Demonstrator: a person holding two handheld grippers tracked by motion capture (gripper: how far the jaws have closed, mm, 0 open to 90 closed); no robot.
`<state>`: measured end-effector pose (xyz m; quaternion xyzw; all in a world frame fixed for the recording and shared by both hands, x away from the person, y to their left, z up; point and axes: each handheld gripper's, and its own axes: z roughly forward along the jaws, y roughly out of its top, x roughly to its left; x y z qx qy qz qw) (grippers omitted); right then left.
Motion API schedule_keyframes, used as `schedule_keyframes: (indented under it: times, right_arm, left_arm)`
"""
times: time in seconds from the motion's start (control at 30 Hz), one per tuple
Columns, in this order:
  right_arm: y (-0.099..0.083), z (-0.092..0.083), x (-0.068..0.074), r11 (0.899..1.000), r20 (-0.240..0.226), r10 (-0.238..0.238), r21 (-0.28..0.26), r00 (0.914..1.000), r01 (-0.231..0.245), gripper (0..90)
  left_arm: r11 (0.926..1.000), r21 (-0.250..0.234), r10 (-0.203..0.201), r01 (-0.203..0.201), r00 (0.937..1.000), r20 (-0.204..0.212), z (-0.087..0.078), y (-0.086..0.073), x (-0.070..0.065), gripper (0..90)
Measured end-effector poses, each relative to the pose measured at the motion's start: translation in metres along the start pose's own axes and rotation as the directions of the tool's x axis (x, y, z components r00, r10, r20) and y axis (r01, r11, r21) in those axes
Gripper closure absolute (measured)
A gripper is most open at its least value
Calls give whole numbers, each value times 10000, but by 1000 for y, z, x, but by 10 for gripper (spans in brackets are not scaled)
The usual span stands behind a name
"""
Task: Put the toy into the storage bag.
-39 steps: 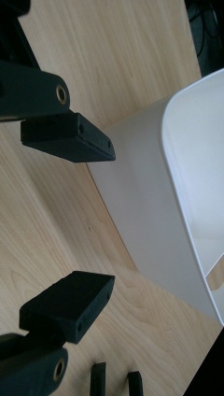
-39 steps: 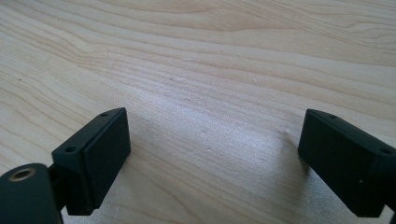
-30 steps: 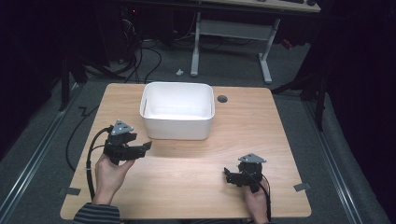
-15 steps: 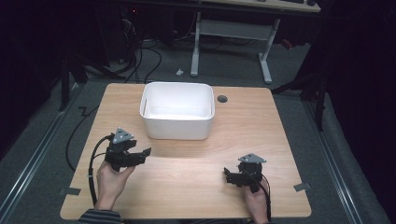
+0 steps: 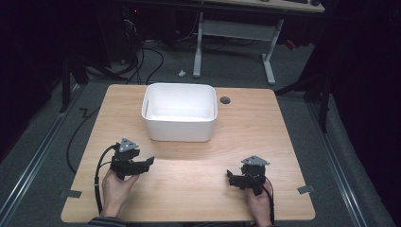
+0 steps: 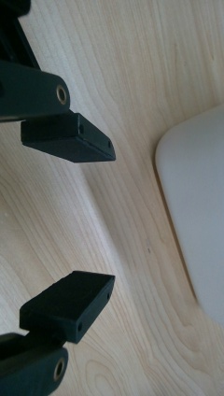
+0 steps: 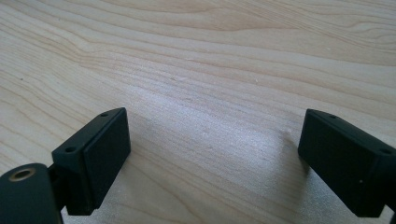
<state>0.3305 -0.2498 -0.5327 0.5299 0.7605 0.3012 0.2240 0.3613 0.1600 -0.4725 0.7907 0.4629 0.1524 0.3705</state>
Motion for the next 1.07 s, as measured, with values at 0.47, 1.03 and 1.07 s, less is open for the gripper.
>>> schedule_keyframes:
  times: [0.47, 1.03, 1.07]
  right_arm:
    - [0, 0, 0, 10000, 7, 6, 0, 10000, -6, 91]
    - [0, 0, 1, 10000, -12, 8, 16, 10000, -8, 91]
    - [0, 0, 1, 10000, -23, -13, 12, 10000, 13, 91]
  left_arm:
    - [9994, 327, -103, 122, 9983, -569, 30, -25, 0, 339]
    - [9998, -183, 0, -23, 9916, -1297, 47, -44, -1, 242]
    - [9998, -175, 1, -24, 9915, -1299, 47, -44, -1, 240]
